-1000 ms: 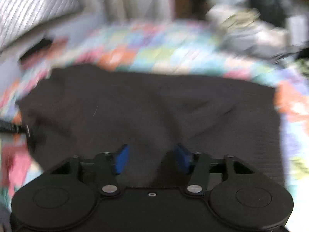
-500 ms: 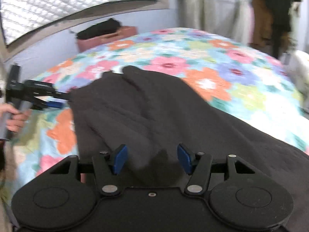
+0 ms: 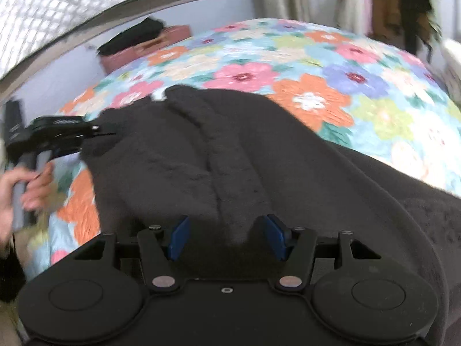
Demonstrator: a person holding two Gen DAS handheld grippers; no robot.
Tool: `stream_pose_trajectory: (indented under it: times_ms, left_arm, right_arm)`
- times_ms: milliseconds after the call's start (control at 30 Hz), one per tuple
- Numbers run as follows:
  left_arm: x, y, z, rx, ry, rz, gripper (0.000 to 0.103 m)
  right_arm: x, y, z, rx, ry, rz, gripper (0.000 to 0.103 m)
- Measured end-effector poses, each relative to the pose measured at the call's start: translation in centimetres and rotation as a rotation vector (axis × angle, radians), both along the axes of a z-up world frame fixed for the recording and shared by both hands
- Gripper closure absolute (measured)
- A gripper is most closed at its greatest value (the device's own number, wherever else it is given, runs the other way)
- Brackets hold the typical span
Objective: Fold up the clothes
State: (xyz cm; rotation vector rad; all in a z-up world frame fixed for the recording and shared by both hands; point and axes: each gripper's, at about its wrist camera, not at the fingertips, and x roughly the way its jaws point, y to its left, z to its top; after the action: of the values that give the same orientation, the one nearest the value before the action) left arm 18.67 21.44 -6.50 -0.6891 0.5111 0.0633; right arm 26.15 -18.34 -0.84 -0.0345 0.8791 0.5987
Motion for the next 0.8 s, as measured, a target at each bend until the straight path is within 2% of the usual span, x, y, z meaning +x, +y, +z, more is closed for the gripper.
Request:
stream_pose_trajectory:
  times_ms: [100,167,333,467,533,633,700,800]
  left_arm:
    - [-0.2,-4.1,2.9,0.009,-0.068,-0.110,0.088]
    - [-0.2,-7.5,4.1,0.056,-0.074,-0.170,0.088]
    - [0.3,-16.1,2.7,0.126,0.005,-0.344,0.088]
    - [-0.5,-17.6,2.3,0.195,0.022,-0.361,0.088]
    - [-0.8,-18.3,2.2,0.229,0.030,-0.369,0.088]
    - [-1.3,-19.2,2.0,0.274,0.039,-0.380,0.088]
    - [-1.5,-19.2,2.2,0.273,0.032,-0.377,0.088]
    - [-1.7,-19.5,2.0,0.278,0.034,-0.383,0.088]
  right_arm:
    - [1.1,-1.8,0.4,0.066,0.028,-0.068,0.040]
    - [1.8,-2.8,0.7,0.127,0.052,-0.089,0.040]
    - [3.0,-3.4,1.3,0.310,0.080,-0.072,0.040]
    - [3.9,-3.3,0.9,0.475,0.144,-0.050,0.036]
    - [3.8,-2.8,0.6,0.483,0.157,-0.015,0.035]
    - [3.5,-1.7,0.3,0.419,0.152,0.068,0.035]
    - [3.6,-1.3,-0.2,0.379,0.155,0.054,0.035]
    - [4.8,-1.3,-1.4,0.432,0.221,0.005,0.035]
